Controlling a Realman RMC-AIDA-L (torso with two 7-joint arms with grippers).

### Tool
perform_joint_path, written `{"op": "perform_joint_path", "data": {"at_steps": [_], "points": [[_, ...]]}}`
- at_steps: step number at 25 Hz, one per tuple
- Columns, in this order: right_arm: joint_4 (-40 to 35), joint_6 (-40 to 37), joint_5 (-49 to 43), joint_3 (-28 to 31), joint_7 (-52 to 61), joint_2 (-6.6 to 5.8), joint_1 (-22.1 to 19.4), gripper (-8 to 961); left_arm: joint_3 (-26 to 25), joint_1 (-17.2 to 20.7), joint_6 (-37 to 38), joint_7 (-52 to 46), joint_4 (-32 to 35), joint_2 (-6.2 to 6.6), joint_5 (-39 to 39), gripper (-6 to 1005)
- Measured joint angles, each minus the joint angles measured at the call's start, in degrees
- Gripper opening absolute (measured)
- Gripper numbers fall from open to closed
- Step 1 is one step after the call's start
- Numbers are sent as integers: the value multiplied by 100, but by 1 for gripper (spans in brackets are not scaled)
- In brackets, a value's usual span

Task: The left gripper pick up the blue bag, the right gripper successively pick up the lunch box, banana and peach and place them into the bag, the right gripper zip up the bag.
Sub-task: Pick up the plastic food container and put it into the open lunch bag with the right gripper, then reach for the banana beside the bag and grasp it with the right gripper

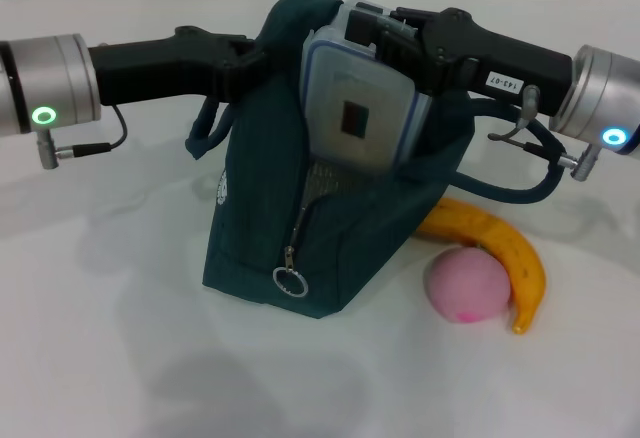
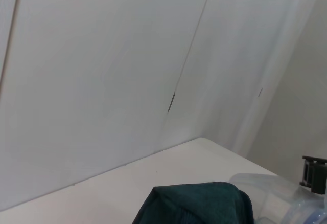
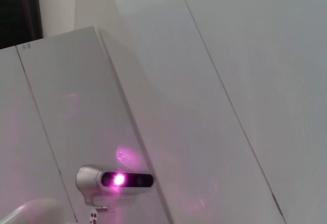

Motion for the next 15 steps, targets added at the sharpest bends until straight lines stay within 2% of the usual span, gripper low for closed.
{"op": "perform_joint_path", "data": {"at_steps": [7,10,12,13,15], "points": [[-92,-231,13,23,6,-19,-56,108,2,-25,-126,7,-82,0,0,37],[-157,-478,29,205,6,-47,-215,207,-22,-26,-176,7,-83,3,-1,37],[-427,-656,-20,362,21,-153,-458,272,-33,-12,-176,7,-84,8,-9,37],[-758,-692,-80,411,87,-300,-683,305,-34,-2,-176,6,-84,10,-13,37],[-1105,-684,-184,449,193,-447,-916,468,-34,22,-176,6,-83,15,-16,37]]}}
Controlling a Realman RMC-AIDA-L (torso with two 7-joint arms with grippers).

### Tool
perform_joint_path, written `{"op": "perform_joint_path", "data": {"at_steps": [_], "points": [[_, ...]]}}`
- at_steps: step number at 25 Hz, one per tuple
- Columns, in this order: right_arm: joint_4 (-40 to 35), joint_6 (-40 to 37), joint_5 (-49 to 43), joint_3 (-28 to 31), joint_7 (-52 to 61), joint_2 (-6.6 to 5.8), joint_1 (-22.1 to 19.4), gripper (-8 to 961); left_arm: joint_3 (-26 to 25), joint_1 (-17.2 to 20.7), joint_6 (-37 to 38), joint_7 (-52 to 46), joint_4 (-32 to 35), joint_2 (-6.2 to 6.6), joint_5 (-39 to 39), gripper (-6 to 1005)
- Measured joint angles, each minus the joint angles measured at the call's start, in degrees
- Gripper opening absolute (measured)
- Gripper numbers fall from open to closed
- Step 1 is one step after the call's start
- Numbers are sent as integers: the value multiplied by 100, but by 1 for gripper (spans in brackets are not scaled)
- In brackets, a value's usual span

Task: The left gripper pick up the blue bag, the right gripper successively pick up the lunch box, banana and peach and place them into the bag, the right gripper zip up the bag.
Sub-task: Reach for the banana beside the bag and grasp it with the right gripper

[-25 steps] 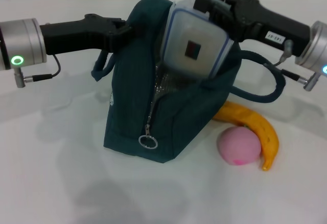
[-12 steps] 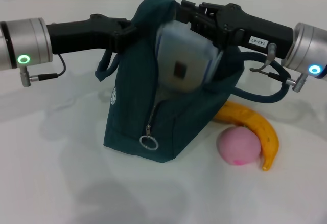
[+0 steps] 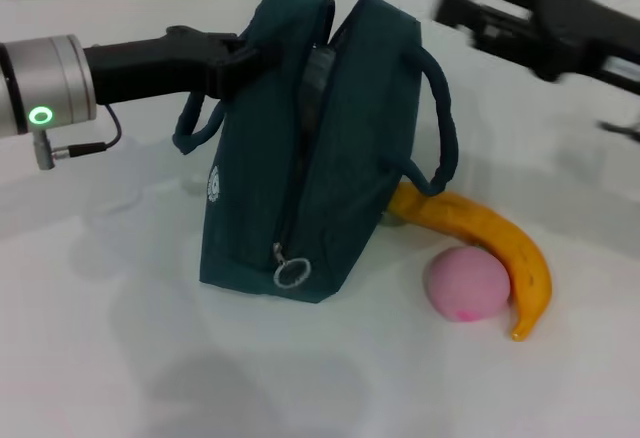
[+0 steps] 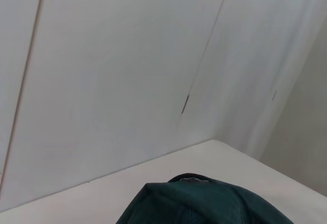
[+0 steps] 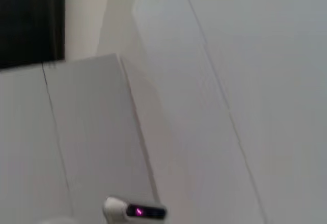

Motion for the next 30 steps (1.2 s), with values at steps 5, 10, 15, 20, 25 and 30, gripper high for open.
{"op": "perform_joint_path", "data": {"at_steps": [5,10,15,20,25,30], "points": [[-1537,752,-1674,625,1018,-220,-838,617,0,117,1,-1,0,6,12,37],[-2334,1158,-4203,1318,2260,149,-1102,634,18,89,-5,1,0,-4,67,38],[-2236,1207,-5582,1327,2953,372,-753,633,37,-3,-31,7,-1,-19,72,38],[-2148,1495,-5904,934,3157,401,-545,633,45,-101,-94,48,-166,-18,76,38],[-1983,1861,-6278,583,3441,406,-294,632,44,-150,-197,115,-221,-15,85,39],[-1822,2006,-6311,296,3452,415,-123,632,45,-208,-215,131,-263,-18,86,39]]}}
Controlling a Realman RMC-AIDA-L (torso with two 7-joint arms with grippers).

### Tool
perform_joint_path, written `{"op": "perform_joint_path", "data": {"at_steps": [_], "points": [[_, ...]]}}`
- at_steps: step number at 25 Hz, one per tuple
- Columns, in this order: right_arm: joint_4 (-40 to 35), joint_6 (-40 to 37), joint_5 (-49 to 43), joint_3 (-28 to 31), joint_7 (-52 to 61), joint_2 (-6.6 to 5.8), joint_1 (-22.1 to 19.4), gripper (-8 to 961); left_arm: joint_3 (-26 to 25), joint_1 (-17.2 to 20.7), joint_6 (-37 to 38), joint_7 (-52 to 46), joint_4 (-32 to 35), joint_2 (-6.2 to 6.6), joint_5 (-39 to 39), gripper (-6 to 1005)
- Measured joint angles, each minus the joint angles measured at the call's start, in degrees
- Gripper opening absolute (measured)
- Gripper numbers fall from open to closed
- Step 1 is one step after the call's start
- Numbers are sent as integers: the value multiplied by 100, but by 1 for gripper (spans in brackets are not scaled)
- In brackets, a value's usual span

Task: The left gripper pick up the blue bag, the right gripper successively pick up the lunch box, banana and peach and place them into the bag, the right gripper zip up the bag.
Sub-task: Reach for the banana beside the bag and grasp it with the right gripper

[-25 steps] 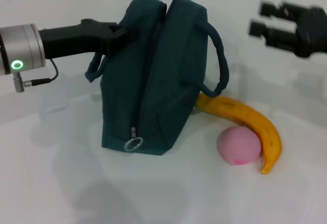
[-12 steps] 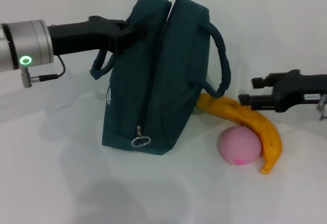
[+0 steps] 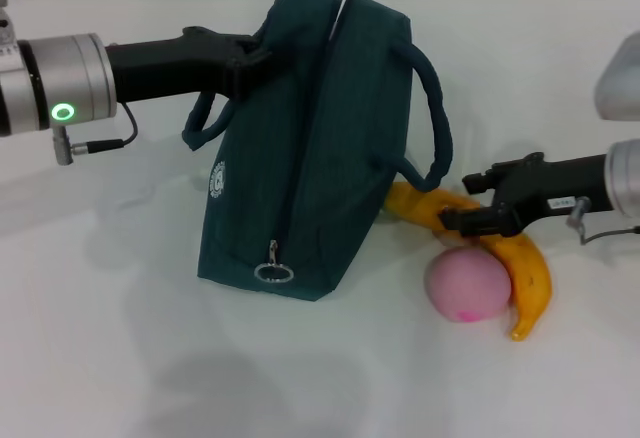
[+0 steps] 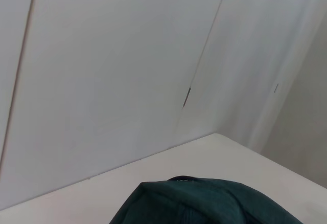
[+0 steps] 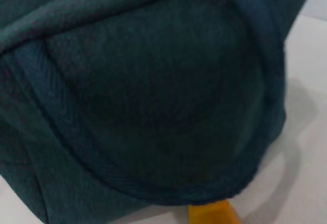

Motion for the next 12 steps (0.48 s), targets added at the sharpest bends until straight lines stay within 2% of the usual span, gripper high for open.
{"op": "perform_joint_path", "data": {"at_steps": [5,12], "points": [[72,306,-9,-362,15,9,138,634,0,-11,-11,1,-10,6,0,37],[441,606,-116,-573,92,23,458,633,0,-47,-13,11,-8,22,0,37]]}}
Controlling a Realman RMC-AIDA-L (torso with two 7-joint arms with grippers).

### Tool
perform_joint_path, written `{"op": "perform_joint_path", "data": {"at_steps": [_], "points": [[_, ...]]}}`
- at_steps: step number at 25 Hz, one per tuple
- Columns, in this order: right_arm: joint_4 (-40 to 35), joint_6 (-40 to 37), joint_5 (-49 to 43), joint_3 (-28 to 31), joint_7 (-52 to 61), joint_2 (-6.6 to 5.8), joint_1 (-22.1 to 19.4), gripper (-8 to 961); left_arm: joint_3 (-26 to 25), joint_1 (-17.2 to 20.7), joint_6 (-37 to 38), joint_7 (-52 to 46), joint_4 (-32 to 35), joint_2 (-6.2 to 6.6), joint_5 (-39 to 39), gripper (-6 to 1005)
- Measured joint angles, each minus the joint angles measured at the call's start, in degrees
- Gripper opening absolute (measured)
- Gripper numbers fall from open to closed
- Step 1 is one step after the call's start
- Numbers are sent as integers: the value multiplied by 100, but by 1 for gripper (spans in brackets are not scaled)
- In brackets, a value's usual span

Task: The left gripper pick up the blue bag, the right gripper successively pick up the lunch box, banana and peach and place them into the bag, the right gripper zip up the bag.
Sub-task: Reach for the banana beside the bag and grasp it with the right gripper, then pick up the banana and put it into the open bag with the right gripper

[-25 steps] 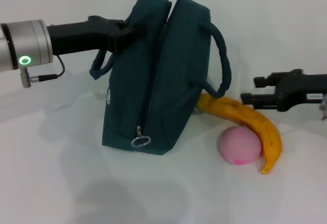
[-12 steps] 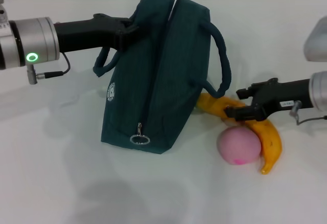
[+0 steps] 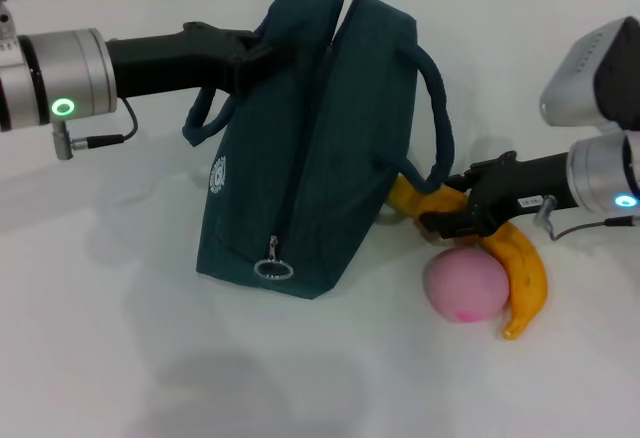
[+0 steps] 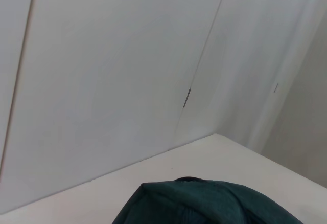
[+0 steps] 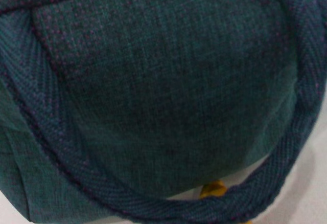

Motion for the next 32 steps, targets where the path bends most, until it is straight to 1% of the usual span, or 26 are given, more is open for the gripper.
{"op": "perform_joint_path", "data": {"at_steps": [5,8,12,14,18,21,22,23,24,25,27,30,32], "points": [[40,157,-102,-147,136,11,94,632,0,-13,-10,8,-4,9,0,37],[22,161,-109,-132,159,11,81,595,-4,-13,-10,7,-5,15,0,38],[-37,168,-74,-60,171,-10,12,547,-27,2,-10,7,1,16,-1,38],[-222,170,-62,44,163,-10,-150,522,-35,18,-10,9,10,21,-1,38],[-753,150,26,411,107,-15,-644,471,-44,34,-9,60,14,25,-2,38],[-1096,102,297,746,-20,-32,-1005,430,-46,60,-8,79,14,37,-2,38],[-1154,62,404,875,-80,-31,-1092,431,-47,76,-8,81,14,39,-2,38],[-1211,33,502,997,-132,-32,-1163,431,-46,103,-8,86,14,40,-3,38],[-1211,33,502,997,-132,-32,-1163,432,-46,135,-6,99,20,42,-7,38],[-1252,-56,743,1308,-245,-32,-1267,433,-46,158,-3,111,24,44,-11,38],[-1276,-96,963,1474,-349,-29,-1350,434,-46,183,8,132,28,48,-22,38],[-1247,-303,1641,1853,-793,-27,-1509,436,-44,241,149,305,43,58,-190,38],[-1138,-594,2172,2102,-1168,-31,-1564,437,-43,269,285,387,47,60,-348,38]]}}
